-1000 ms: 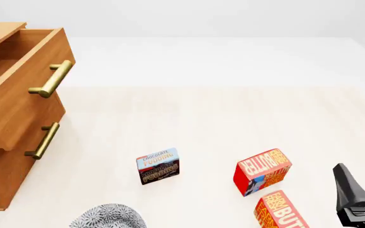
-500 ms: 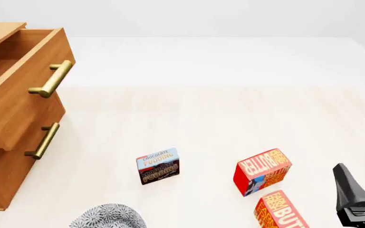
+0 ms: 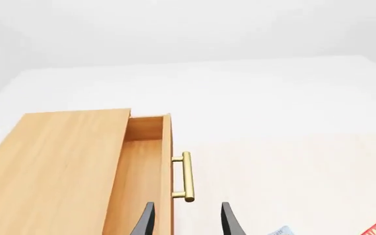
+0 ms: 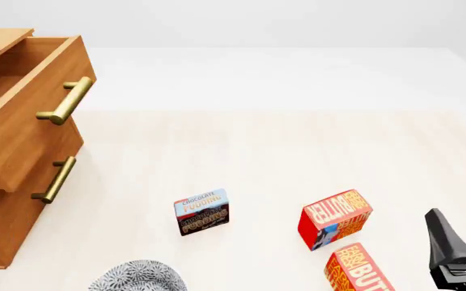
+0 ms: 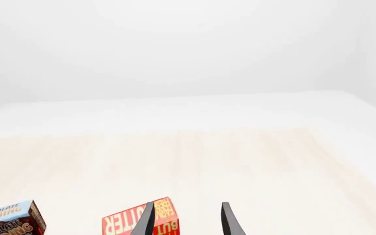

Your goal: Put the chocolate pudding in the top drawer of the cabinet and close it.

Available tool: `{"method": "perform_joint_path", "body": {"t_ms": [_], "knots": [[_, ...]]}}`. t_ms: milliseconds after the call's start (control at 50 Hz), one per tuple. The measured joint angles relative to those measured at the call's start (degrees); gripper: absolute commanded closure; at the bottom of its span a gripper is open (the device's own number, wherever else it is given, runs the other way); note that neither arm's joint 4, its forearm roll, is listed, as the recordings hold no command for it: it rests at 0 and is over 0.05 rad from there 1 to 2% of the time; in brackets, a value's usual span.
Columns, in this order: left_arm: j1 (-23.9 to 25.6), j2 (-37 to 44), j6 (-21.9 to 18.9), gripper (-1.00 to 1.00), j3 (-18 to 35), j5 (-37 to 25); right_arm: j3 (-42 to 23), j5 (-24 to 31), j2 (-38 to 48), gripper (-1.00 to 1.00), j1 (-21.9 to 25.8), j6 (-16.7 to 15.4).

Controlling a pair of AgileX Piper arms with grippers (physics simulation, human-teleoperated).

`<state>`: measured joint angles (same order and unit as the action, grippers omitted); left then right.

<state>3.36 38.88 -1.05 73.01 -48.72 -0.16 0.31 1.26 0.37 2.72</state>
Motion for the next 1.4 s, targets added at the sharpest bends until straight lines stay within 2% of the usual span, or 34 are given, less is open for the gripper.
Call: {"method": "perform_joint_path", "body": {"t_ms": [340, 700, 1060, 1400], "knots": [[1.0, 9.2, 2.0, -1.0, 8.7, -11.1, 0.0, 0.0, 0.0, -1.0, 0.0, 0.0], [-0.2, 15.2, 1.6, -1.0, 13.2, -17.7, 0.0, 0.0, 0.0, -1.0, 0.0, 0.0], [-2.2, 18.8, 1.3, -1.0, 14.0, -18.4, 0.0, 0.0, 0.0, -1.0, 0.0, 0.0], [-3.9, 20.9, 1.9, -1.0, 10.1, -15.1, 0.0, 0.0, 0.0, -1.0, 0.0, 0.0]]}}
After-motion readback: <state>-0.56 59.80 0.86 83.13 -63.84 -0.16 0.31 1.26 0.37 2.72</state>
